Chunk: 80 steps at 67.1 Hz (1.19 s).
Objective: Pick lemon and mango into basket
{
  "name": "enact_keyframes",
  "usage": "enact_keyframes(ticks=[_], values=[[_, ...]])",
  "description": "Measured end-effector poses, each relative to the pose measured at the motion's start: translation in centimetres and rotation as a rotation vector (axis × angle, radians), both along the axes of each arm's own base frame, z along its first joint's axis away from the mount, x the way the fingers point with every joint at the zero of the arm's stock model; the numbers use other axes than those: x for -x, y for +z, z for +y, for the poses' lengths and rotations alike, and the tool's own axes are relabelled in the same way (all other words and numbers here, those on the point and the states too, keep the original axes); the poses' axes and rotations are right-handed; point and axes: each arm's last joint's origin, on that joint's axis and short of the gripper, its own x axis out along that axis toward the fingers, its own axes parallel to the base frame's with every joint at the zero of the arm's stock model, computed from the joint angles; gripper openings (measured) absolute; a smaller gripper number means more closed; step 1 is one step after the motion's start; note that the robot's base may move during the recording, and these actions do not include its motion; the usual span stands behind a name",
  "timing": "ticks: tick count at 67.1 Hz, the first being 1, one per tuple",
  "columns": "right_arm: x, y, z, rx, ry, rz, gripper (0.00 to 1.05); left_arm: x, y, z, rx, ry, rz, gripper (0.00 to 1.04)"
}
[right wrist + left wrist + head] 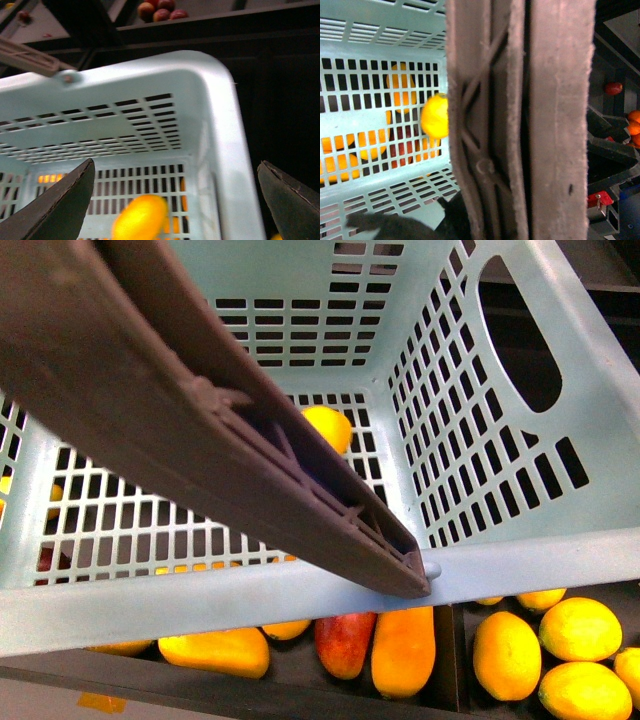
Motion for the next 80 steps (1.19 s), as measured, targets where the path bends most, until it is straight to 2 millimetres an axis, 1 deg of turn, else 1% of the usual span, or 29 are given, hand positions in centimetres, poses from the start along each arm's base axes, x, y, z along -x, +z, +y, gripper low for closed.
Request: enact_keyframes(ticks=[4, 7, 8, 12, 18, 21, 25, 27, 28, 31, 32, 40, 43, 48, 53, 55, 59, 80], values=[[-0.3, 0.5, -2.0, 0.021, -0.103, 0.000, 0.96, 0.0, 0.0, 0.0, 0.000, 0.000, 0.000, 0.14], [-0.4, 0.8, -2.9, 0.028, -0.150, -0.001, 0.96, 0.0, 0.0, 0.0, 0.000, 0.000, 0.000, 0.14], [-0.4, 1.1, -3.6, 0.030, -0.178, -0.004, 0.96, 0.0, 0.0, 0.0, 0.000, 0.000, 0.000, 0.14], [-0.4, 1.6, -4.8, 0.030, -0.231, -0.017, 0.96, 0.0, 0.0, 0.0, 0.000, 0.000, 0.000, 0.14], [-0.3, 2.1, -5.4, 0.024, -0.258, -0.034, 0.96, 0.0, 0.0, 0.0, 0.000, 0.000, 0.000, 0.14], [-0.3, 2.1, -5.5, 0.037, -0.256, -0.076, 0.93, 0.0, 0.0, 0.0, 0.000, 0.000, 0.000, 0.14], [0.1, 1.7, -5.9, 0.082, -0.226, -0.223, 0.83, 0.0, 0.0, -0.1, 0.000, -0.004, 0.000, 0.14], [0.4, 1.4, -6.2, 0.093, -0.221, -0.261, 0.80, 0.1, 0.0, -0.1, 0.000, -0.004, 0.000, 0.14], [0.8, 1.1, -6.5, 0.121, -0.215, -0.296, 0.76, 0.1, 0.0, -0.1, 0.000, -0.005, 0.000, 0.14], [1.4, 0.6, -7.0, 0.146, -0.210, -0.333, 0.71, 0.0, 0.0, -0.1, 0.000, -0.005, 0.000, 0.14], [1.8, 0.3, -7.3, 0.156, -0.213, -0.350, 0.67, 0.0, 0.0, 0.0, 0.000, -0.003, 0.000, 0.14], [3.7, -1.0, -8.7, 0.208, -0.211, -0.381, 0.50, 0.0, 0.0, 0.0, 0.001, 0.001, -0.001, 0.14], [4.5, -1.6, -9.2, 0.224, -0.208, -0.384, 0.41, 0.0, 0.0, 0.0, -0.001, 0.002, -0.002, 0.14], [5.3, -2.4, -9.9, 0.235, -0.209, -0.377, 0.31, 0.0, 0.0, 0.0, -0.002, 0.001, -0.004, 0.14], [6.4, -3.4, -10.6, 0.244, -0.213, -0.369, 0.16, 0.0, 0.0, 0.0, -0.002, 0.000, -0.004, 0.14], [6.7, -3.6, -10.7, 0.246, -0.210, -0.369, 0.13, 0.0, 0.0, 0.0, -0.002, 0.000, -0.004, 0.14], [7.4, -4.1, -11.1, 0.249, -0.206, -0.371, 0.02, 0.0, 0.0, 0.0, -0.001, -0.002, -0.003, 0.14], [10.4, -5.9, -12.4, 0.255, -0.209, -0.374, 0.02, 0.0, 0.0, 0.0, -0.002, -0.001, -0.004, 0.14]])
